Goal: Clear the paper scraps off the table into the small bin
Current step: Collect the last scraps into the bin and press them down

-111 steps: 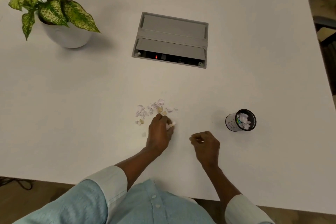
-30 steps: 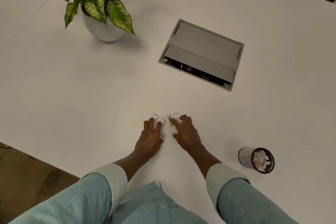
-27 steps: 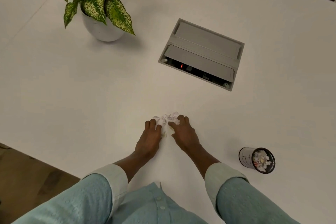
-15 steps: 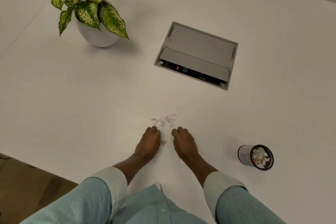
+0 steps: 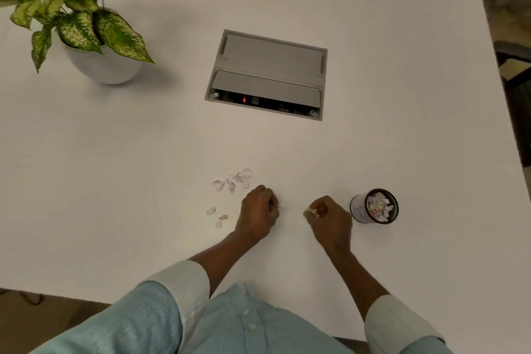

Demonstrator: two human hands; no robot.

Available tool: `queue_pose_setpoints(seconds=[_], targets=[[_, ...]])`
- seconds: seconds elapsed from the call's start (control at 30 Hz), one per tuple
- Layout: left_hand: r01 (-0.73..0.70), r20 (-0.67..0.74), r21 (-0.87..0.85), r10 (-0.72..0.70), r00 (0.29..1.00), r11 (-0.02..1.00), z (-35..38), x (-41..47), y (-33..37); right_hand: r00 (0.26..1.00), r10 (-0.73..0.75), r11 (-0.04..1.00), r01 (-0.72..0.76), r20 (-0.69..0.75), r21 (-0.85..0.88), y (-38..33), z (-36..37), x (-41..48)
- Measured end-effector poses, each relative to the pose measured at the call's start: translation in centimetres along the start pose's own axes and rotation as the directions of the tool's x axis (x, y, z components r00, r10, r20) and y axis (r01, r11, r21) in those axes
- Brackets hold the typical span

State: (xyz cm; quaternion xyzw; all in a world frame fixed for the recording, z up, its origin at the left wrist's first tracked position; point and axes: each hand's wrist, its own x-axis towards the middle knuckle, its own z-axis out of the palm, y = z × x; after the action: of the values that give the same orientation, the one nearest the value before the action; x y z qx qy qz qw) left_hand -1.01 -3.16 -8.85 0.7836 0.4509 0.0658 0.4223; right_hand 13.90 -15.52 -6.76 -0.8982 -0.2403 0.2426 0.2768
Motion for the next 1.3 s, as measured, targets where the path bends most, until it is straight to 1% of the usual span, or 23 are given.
queue_pose_setpoints(seconds=[0.13, 0.23, 0.33, 0.43, 0.57, 0.73, 0.83, 0.93, 1.03, 1.1, 1.13, 1.17, 1.23, 1.3], targets=[[-0.069, 0.007, -0.065, 0.070, 0.998, 0.995, 2.1, 1.2, 5.4, 0.989, 0.077, 0.987, -0.058, -0.126, 0.150, 1.0, -4.6, 0.5], [-0.129, 0.024, -0.077, 0.131, 0.991, 0.989, 3.8, 1.8, 9.3, 0.959, 0.164, 0.969, -0.112, -0.232, 0.222, 1.8, -7.4, 1.1], [-0.149, 0.066, -0.098, 0.156, 0.986, 0.984, 5.9, 2.1, 12.5, 0.920, 0.218, 0.960, -0.141, -0.325, 0.244, 3.0, -9.8, 1.7], [-0.166, 0.103, -0.098, 0.176, 0.979, 0.981, 8.1, 1.9, 15.1, 0.904, 0.256, 0.949, -0.168, -0.341, 0.268, 4.4, -11.4, 2.1], [-0.179, 0.147, -0.067, 0.187, 0.971, 0.982, 10.4, 2.1, 17.9, 0.899, 0.216, 0.965, -0.138, -0.382, 0.221, 6.1, -12.8, 2.7], [-0.219, 0.221, 0.012, 0.211, 0.952, 0.976, 12.3, 3.4, 20.3, 0.916, 0.129, 0.984, -0.071, -0.380, 0.162, 7.6, -13.8, 4.0], [-0.214, 0.254, 0.008, 0.205, 0.945, 0.977, 12.9, 4.0, 20.5, 0.940, 0.097, 0.992, -0.065, -0.328, 0.107, 8.2, -14.1, 4.8], [-0.249, 0.239, 0.027, 0.236, 0.942, 0.968, 13.1, 3.7, 19.8, 0.950, 0.090, 0.994, -0.069, -0.298, 0.083, 8.8, -14.1, 5.1], [-0.291, 0.185, 0.070, 0.275, 0.944, 0.954, 12.9, 3.2, 18.5, 0.950, 0.089, 0.995, -0.072, -0.300, 0.069, 9.1, -14.0, 4.9], [-0.303, 0.163, 0.110, 0.283, 0.945, 0.947, 12.5, 2.8, 17.0, 0.949, 0.061, 0.998, -0.053, -0.308, 0.035, 9.2, -13.9, 4.5], [-0.302, 0.174, 0.143, 0.276, 0.945, 0.943, 12.2, 2.6, 16.0, 0.953, 0.029, 1.000, -0.031, -0.301, -0.002, 9.3, -13.7, 4.3], [-0.298, 0.199, 0.190, 0.261, 0.945, 0.935, 11.8, 2.4, 14.9, 0.961, -0.010, 0.999, -0.005, -0.277, -0.051, 9.3, -13.5, 4.0], [-0.295, 0.286, 0.322, 0.204, 0.936, 0.900, 10.9, 1.8, 12.4, 0.980, -0.075, 0.988, 0.047, -0.185, -0.150, 9.5, -12.9, 3.3], [-0.318, 0.426, 0.465, 0.106, 0.898, 0.826, 10.2, 1.1, 9.8, 0.983, -0.155, 0.964, 0.128, -0.101, -0.232, 9.7, -12.4, 2.8]])
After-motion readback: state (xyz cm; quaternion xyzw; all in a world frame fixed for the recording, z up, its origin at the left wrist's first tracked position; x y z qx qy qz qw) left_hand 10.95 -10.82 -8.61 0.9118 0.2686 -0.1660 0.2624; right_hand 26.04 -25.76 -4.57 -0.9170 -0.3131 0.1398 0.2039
